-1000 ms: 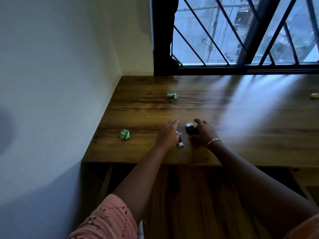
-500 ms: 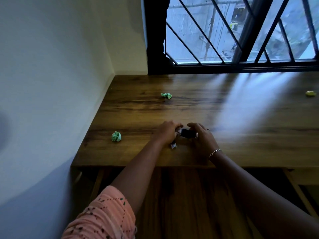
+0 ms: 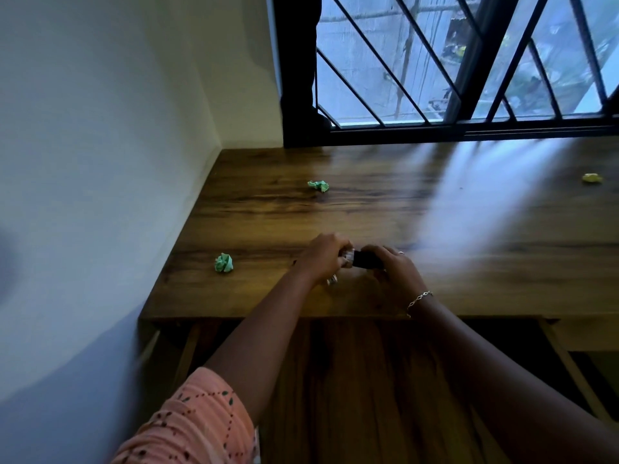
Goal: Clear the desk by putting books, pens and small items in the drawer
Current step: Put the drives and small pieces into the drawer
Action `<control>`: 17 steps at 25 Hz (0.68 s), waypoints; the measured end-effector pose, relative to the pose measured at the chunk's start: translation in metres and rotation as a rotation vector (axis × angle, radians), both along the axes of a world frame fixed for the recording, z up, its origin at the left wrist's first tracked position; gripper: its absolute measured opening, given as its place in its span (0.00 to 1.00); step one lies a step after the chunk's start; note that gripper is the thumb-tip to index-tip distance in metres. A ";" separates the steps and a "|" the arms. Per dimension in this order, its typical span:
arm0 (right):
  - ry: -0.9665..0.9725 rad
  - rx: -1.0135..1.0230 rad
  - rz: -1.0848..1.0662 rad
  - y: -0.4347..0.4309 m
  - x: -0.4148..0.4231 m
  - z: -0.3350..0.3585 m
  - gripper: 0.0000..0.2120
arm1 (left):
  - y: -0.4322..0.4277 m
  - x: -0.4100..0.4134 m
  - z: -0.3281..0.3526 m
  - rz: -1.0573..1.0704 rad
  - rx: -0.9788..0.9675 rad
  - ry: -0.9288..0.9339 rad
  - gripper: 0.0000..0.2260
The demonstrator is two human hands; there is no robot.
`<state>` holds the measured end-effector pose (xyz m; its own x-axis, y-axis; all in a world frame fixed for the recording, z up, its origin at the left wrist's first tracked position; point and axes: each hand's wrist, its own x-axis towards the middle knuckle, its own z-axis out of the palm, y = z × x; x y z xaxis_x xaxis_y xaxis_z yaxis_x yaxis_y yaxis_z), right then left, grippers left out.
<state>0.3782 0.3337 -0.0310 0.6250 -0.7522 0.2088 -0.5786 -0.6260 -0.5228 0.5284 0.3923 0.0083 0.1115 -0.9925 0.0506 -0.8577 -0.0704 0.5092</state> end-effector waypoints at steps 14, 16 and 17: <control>-0.059 0.003 -0.007 0.010 -0.014 0.008 0.19 | 0.005 -0.004 0.009 -0.023 0.022 0.124 0.18; -0.067 -0.003 -0.015 0.011 -0.014 0.008 0.18 | 0.005 -0.005 0.010 -0.018 0.020 0.109 0.18; -0.069 -0.007 -0.013 0.012 -0.014 0.008 0.18 | 0.005 -0.006 0.009 -0.018 0.023 0.100 0.18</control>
